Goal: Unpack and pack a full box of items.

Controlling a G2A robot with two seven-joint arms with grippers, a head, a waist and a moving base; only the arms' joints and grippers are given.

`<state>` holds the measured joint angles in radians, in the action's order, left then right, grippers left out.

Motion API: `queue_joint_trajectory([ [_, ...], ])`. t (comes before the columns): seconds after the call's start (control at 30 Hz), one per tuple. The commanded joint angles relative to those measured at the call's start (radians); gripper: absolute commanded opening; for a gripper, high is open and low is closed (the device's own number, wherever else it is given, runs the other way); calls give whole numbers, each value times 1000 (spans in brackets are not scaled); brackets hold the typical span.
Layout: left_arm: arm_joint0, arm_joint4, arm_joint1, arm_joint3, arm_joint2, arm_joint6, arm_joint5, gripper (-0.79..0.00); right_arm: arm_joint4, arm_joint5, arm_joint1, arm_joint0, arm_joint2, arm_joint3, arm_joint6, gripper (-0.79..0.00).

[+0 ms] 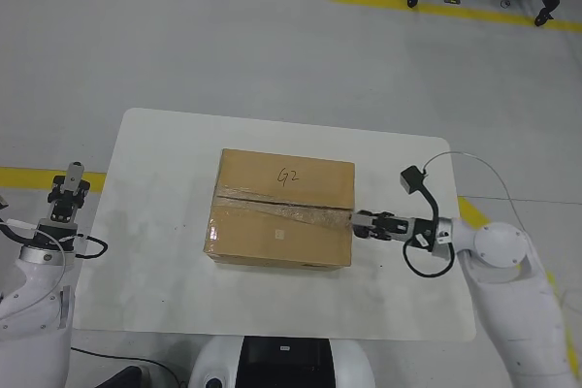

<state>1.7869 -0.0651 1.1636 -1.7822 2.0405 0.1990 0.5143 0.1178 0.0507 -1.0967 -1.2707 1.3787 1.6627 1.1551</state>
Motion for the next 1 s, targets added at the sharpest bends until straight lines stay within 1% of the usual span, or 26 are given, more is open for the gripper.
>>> queue_joint_trajectory([
  [0.0, 0, 0, 0, 0, 0, 0, 0, 0, -10, -7, 2, 1, -2, 3, 1, -751],
  [0.03, 0, 0, 0, 0, 0, 0, 0, 0, -17, -11, 3, 2, -3, 6, 2, -785],
  [0.33, 0, 0, 0, 0, 0, 0, 0, 0, -61, -44, 13, 5, -13, 22, -1, -785],
  [0.37, 0, 0, 0, 0, 0, 0, 0, 0, -62, -47, 14, 5, -14, 23, -2, -659],
  [0.4, 0, 0, 0, 0, 0, 0, 0, 0, -60, -48, 15, 5, -16, 24, -1, -665],
  [0.43, 0, 0, 0, 0, 0, 0, 0, 0, -60, -49, 16, 6, -16, 24, 1, -690],
  [0.47, 0, 0, 0, 0, 0, 0, 0, 0, -60, -50, 17, 6, -17, 24, 1, -690],
  [0.5, 0, 0, 0, 0, 0, 0, 0, 0, -59, -50, 18, 7, -18, 23, 1, -668],
  [0.53, 0, 0, 0, 0, 0, 0, 0, 0, -59, -49, 19, 7, -18, 23, 1, -600],
  [0.57, 0, 0, 0, 0, 0, 0, 0, 0, -58, -50, 19, 7, -19, 22, 0, -465],
  [0.63, 0, 0, 0, 0, 0, 0, 0, 0, -53, -49, 21, 7, -21, 21, -2, -394],
  [0.67, 0, 0, 0, 0, 0, 0, 0, 0, -50, -49, 21, 7, -21, 20, -5, -323],
  [0.7, 0, 0, 0, 0, 0, 0, 0, 0, -47, -48, 22, 8, -21, 20, -6, -289],
  [0.73, 0, 0, 0, 0, 0, 0, 0, 0, -45, -48, 23, 8, -22, 20, -6, -326],
  [0.8, 0, 0, 0, 0, 0, 0, 0, 0, -44, -47, 24, 10, -24, 20, -6, -369],
  [0.83, 0, 0, 0, 0, 0, 0, 0, 0, -45, -47, 25, 12, -25, 19, -7, -416],
  [0.93, 0, 0, 0, 0, 0, 0, 0, 0, -47, -51, 26, 19, -33, 17, -7, -468],
  [0.97, 0, 0, 0, 0, 0, 0, 0, 0, -47, -52, 27, 21, -35, 15, -8, -471],
])
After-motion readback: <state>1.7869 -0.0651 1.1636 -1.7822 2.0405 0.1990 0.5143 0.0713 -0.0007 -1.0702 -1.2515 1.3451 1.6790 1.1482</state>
